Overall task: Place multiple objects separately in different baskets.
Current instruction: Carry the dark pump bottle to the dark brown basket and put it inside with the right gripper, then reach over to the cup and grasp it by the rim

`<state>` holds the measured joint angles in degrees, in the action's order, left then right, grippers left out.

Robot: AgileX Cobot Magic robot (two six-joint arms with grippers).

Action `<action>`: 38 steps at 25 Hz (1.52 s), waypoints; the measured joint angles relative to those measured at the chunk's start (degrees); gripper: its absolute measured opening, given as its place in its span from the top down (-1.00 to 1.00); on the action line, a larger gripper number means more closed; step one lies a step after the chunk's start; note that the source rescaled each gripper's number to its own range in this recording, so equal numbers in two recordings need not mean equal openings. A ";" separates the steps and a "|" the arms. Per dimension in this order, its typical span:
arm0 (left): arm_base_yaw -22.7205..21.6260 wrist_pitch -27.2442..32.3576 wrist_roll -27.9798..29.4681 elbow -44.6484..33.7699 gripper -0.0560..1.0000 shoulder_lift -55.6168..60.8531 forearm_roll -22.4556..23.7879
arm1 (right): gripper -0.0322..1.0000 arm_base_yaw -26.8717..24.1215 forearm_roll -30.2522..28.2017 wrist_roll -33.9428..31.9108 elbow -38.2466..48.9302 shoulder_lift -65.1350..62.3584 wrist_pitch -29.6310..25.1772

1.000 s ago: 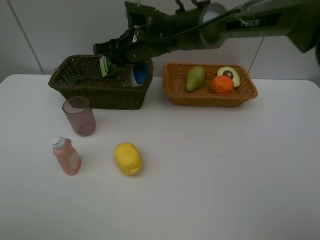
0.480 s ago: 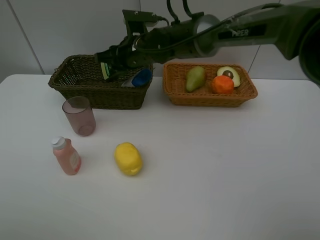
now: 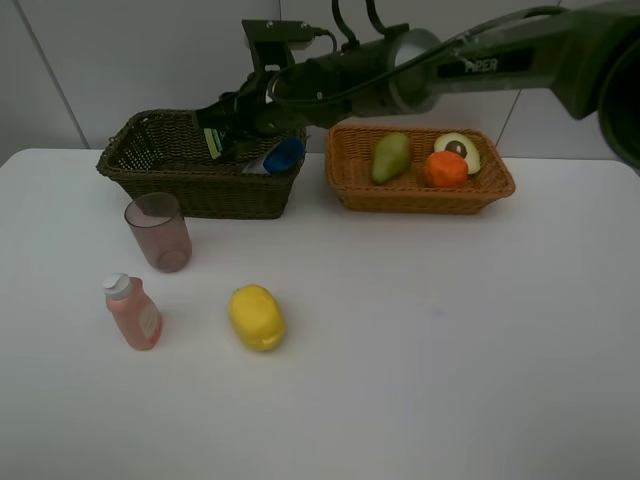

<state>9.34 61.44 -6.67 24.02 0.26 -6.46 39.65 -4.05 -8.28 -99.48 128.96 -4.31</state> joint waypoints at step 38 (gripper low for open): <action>0.00 0.00 0.00 0.00 -1.00 0.00 0.00 | -1.00 -0.86 1.40 -0.05 -0.11 -0.74 -0.43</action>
<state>9.34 61.44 -6.67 24.02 0.26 -6.46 38.78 -2.65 -8.33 -99.59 128.22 -4.74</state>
